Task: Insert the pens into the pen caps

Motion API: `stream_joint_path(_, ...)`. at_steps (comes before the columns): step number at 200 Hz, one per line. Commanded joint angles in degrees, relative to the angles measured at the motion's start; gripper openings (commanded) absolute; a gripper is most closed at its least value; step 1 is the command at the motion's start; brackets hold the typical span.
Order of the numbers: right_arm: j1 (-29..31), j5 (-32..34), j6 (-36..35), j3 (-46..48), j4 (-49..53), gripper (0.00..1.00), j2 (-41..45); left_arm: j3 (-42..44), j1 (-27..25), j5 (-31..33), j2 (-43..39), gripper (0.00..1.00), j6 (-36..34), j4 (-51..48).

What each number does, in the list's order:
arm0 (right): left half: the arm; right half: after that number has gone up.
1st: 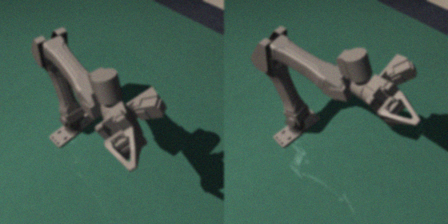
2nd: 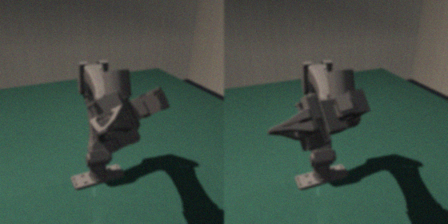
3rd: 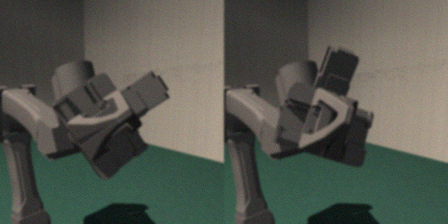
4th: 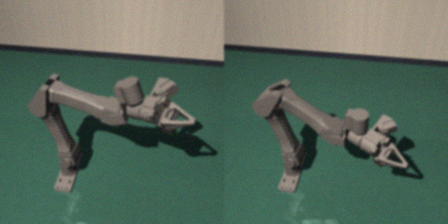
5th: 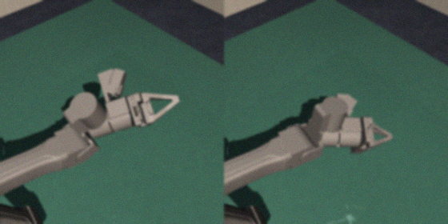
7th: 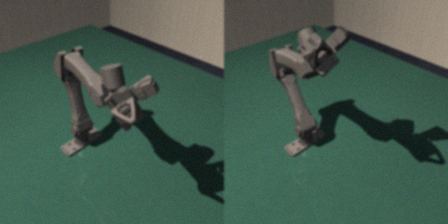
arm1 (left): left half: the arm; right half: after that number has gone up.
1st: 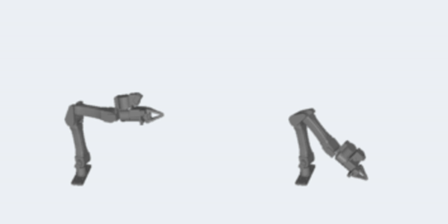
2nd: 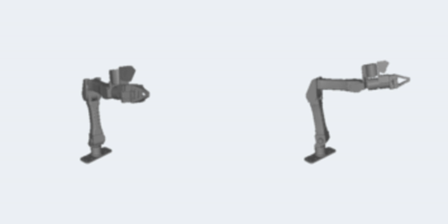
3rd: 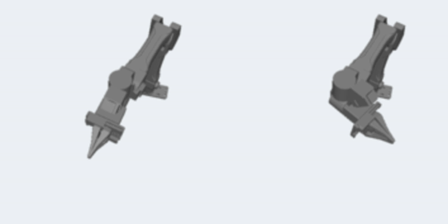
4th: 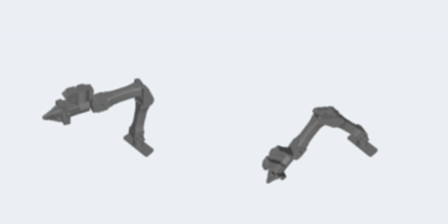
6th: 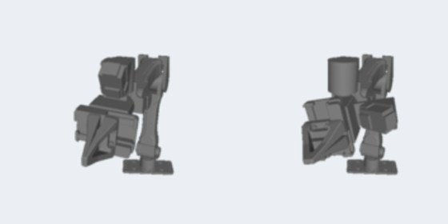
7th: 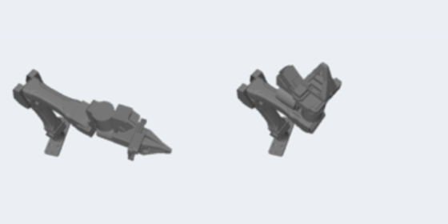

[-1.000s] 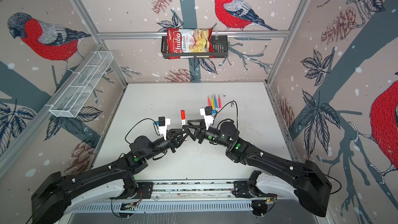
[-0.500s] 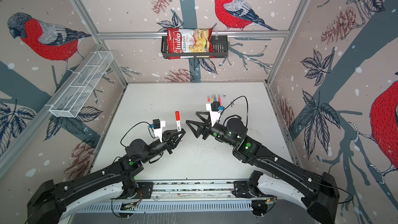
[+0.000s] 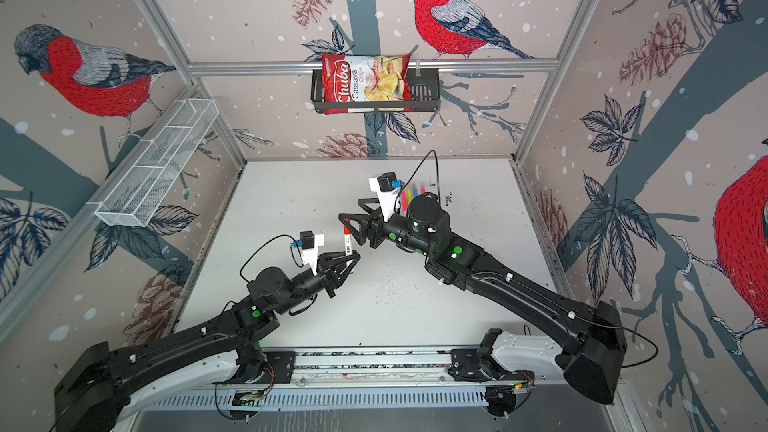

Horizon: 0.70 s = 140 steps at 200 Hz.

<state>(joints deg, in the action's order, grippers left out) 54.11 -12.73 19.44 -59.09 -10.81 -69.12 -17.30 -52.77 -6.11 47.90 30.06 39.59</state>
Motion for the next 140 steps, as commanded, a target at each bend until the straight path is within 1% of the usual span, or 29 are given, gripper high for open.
stream_joint_path(1,0.23,-2.48,-0.82,-1.59,1.12,0.66,-2.07,-0.36,-0.01,-0.75,0.09,0.00,0.30,1.27)
stream_joint_path(16,0.31,-4.02,-0.58,-1.64,0.79,0.62,-2.42,-0.43,-0.04,-0.81,0.42,0.00,0.34,1.35)
stream_joint_path(24,0.46,-4.48,-0.42,-1.72,0.62,0.59,-4.11,-0.45,-0.05,-0.92,0.60,0.00,0.30,1.50)
stream_joint_path(43,0.57,-4.80,-0.47,-1.90,0.61,0.51,-4.62,-0.54,-0.04,-1.25,1.38,0.00,0.30,2.13)
stream_joint_path(114,0.71,-5.53,-0.42,-1.21,1.64,0.09,-5.22,-0.56,-0.03,-0.94,1.81,0.00,0.18,2.90)
stream_joint_path(128,0.74,-6.02,-0.23,-0.41,2.39,0.03,-5.46,-0.59,0.02,-0.42,1.50,0.00,0.32,3.30)
stream_joint_path(140,0.89,-6.87,0.17,0.93,2.70,0.02,-5.76,-0.80,0.04,-0.31,1.35,0.00,0.20,3.49)
